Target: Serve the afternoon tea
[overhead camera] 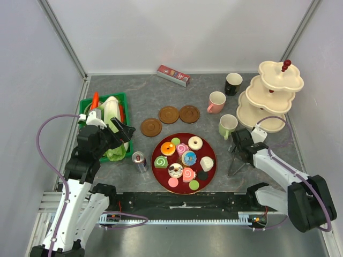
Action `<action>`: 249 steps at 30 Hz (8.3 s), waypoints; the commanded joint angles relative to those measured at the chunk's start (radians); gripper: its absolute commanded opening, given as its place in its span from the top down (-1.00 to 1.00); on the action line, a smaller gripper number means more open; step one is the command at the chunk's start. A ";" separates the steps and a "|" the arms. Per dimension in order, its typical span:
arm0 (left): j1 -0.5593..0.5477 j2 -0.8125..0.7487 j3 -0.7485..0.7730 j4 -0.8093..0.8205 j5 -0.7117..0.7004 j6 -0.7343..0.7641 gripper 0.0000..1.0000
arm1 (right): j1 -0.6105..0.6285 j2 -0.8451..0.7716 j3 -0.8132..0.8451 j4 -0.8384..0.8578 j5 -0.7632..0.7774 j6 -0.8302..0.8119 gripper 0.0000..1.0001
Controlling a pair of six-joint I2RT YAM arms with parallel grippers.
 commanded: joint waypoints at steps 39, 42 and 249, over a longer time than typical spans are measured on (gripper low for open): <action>0.002 0.026 0.013 0.006 -0.038 -0.022 -0.98 | -0.020 -0.156 0.069 -0.217 0.043 0.072 -0.06; 0.005 0.030 0.011 0.003 -0.042 -0.022 -0.98 | -0.020 -0.233 0.143 -0.309 0.032 0.063 -0.11; 0.004 0.104 -0.032 -0.049 0.038 -0.028 -0.97 | -0.113 0.614 0.700 0.176 0.252 -0.540 -0.40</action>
